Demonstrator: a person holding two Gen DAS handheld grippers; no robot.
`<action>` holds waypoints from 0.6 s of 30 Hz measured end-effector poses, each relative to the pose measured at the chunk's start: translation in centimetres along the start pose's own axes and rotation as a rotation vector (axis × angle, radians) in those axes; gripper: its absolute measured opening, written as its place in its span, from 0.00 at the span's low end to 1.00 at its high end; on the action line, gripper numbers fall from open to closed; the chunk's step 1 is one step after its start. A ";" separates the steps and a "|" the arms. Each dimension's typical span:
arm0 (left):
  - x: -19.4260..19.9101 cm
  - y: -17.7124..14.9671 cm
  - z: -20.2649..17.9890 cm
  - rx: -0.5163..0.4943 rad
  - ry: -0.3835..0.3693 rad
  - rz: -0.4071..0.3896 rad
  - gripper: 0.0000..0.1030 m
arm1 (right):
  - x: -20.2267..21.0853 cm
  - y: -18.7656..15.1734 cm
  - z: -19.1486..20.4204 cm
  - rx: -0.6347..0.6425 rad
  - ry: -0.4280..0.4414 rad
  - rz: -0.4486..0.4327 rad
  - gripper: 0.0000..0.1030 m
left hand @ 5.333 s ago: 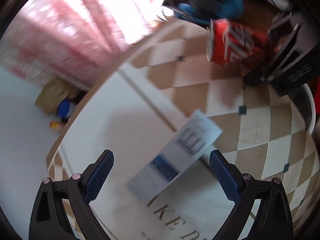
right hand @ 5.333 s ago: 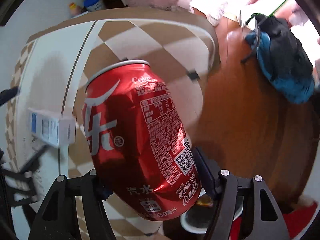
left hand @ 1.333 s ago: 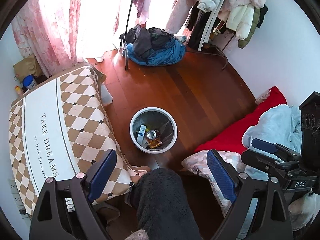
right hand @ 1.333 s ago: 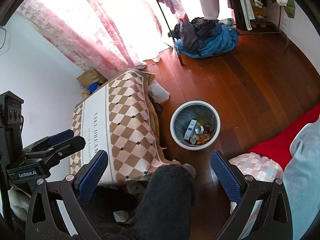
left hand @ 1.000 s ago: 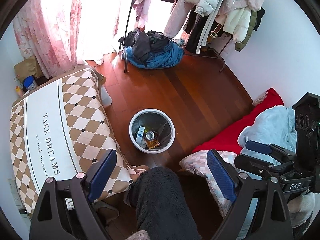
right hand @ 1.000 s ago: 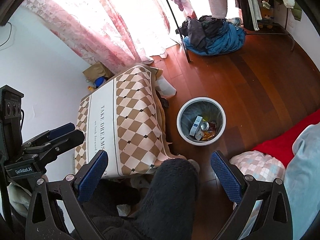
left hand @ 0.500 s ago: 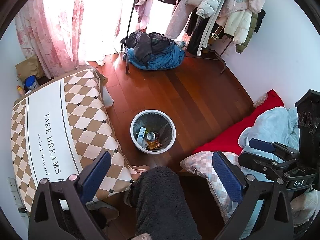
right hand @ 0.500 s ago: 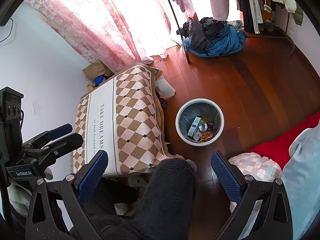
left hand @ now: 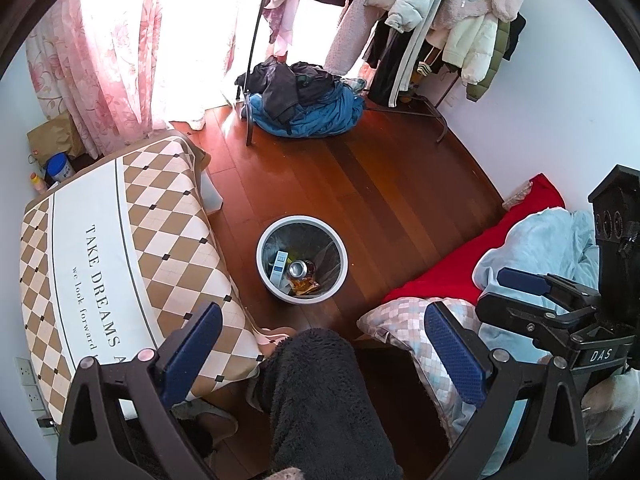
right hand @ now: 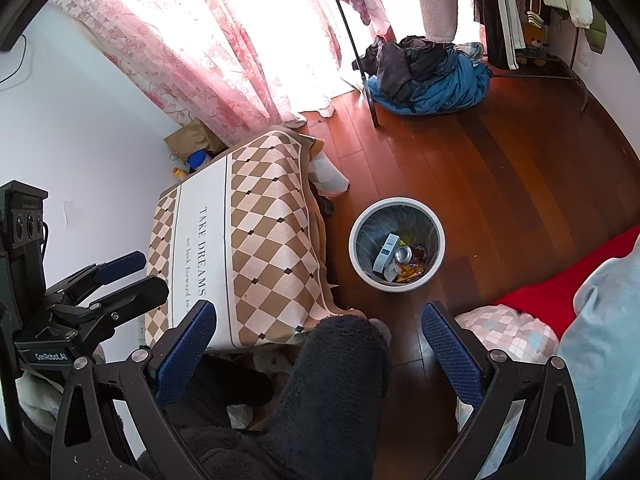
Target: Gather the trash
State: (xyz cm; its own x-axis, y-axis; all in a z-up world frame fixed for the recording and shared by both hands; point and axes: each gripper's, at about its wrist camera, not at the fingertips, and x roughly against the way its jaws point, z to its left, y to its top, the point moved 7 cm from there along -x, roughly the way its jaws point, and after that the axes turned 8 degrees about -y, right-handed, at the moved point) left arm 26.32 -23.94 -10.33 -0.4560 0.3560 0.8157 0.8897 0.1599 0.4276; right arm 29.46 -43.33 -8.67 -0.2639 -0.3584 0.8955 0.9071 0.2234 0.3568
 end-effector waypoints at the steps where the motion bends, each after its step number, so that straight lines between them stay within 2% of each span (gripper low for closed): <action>1: 0.0 0.0 0.0 0.003 0.002 -0.001 1.00 | 0.0 0.0 -0.1 0.003 0.000 0.003 1.00; 18: -0.2 -0.8 0.1 0.002 -0.005 0.016 1.00 | 0.2 -0.2 -0.3 0.020 -0.007 0.020 1.00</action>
State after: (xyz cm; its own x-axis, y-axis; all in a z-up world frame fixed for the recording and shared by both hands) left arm 25.65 -24.01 -10.89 -0.4413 0.3631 0.8206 0.8971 0.1558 0.4135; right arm 29.34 -43.73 -8.68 -0.2479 -0.3478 0.9042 0.9056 0.2484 0.3438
